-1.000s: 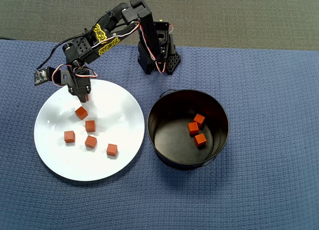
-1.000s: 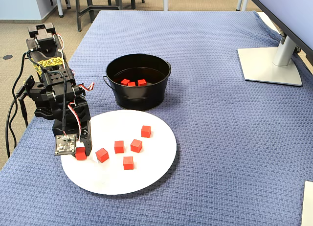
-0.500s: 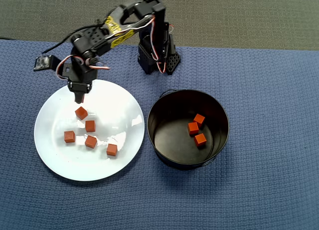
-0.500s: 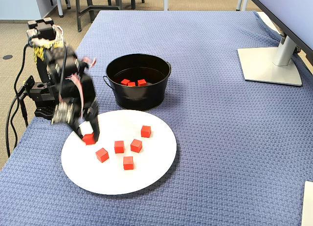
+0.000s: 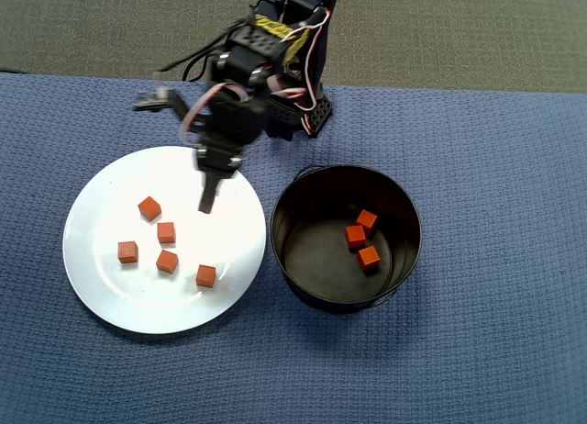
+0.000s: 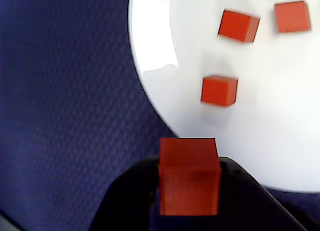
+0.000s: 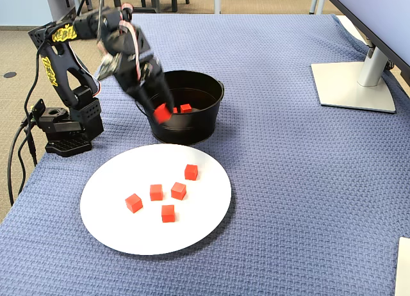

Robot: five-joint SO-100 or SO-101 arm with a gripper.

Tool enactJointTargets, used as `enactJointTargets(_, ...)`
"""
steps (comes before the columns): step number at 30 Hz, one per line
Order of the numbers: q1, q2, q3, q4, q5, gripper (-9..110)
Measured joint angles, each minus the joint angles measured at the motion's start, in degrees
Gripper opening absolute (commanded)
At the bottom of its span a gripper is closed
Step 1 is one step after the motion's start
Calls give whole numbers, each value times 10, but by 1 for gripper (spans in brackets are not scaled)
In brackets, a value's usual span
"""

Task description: Pick up the red cubes from the white plate and place them in the black recipient

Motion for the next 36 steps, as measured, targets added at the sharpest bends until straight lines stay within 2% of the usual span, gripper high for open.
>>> enactJointTargets(4,-89,60,0,44,39,0)
enactJointTargets(7,-144,106,2,81,53,18)
enactJointTargets(11,-210,164,39,105,42,28)
enactJointTargets(16,-191,169,91,51,33,28)
enactJointTargets(20,-123,142,101,18,2,29)
enactJointTargets(23,-73,108,101,24,-52,26)
enactJointTargets(28,13,60,101,48,-200,26)
enactJointTargets(36,168,-11,126,-39,-476,27)
